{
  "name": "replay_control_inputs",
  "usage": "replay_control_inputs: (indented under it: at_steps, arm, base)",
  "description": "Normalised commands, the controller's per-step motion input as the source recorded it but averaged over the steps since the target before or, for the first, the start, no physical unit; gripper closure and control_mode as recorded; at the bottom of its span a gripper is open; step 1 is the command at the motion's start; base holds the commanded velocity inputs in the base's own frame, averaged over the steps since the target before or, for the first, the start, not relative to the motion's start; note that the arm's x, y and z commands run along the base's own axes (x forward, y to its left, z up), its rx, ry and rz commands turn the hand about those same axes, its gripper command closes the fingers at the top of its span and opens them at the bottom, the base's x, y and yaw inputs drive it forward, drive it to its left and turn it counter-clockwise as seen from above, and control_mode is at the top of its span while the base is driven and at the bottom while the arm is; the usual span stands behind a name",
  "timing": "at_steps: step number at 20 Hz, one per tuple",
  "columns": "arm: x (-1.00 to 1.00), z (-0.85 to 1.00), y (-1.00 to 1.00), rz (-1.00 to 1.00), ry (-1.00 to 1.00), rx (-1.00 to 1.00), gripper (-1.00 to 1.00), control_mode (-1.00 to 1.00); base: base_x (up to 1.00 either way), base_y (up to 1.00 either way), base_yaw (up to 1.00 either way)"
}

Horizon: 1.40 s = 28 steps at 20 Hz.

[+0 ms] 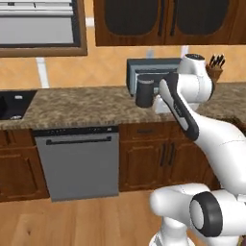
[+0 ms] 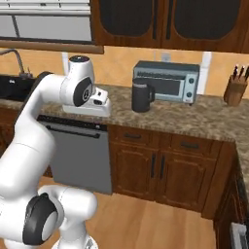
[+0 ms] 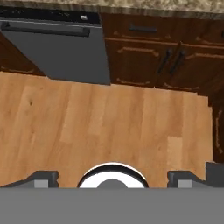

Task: Navigate to the dishwasher.

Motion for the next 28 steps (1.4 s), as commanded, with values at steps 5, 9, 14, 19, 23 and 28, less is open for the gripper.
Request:
replay_control_inputs:
  at_steps: [5,9,14,19,23,28]
  arm:
    - [0.0,0.0,0.0,0.0,0.0,0.0,-1.0,1.0]
    - [0.0,0.0,0.0,0.0,0.0,0.0,-1.0,1.0]
    - [0.0,0.0,0.0,0.0,0.0,0.0,-1.0,1.0]
    - [0.0,0.0,0.0,0.0,0.0,0.0,-1.0,1.0]
    - [0.0,0.0,0.0,0.0,0.0,0.0,-1.0,1.0]
    - [0.0,0.0,0.0,0.0,0.0,0.0,-1.0,1.0]
  base:
    - [1.0,0.96,0.26]
    - [1.0,0.76,-0.02]
    - [0.98,0.81,-0.28]
    - [1.0,0.42,-0.31]
    - [0.78,0.03,-0.27]
    - [0.71,0.0,-0.18]
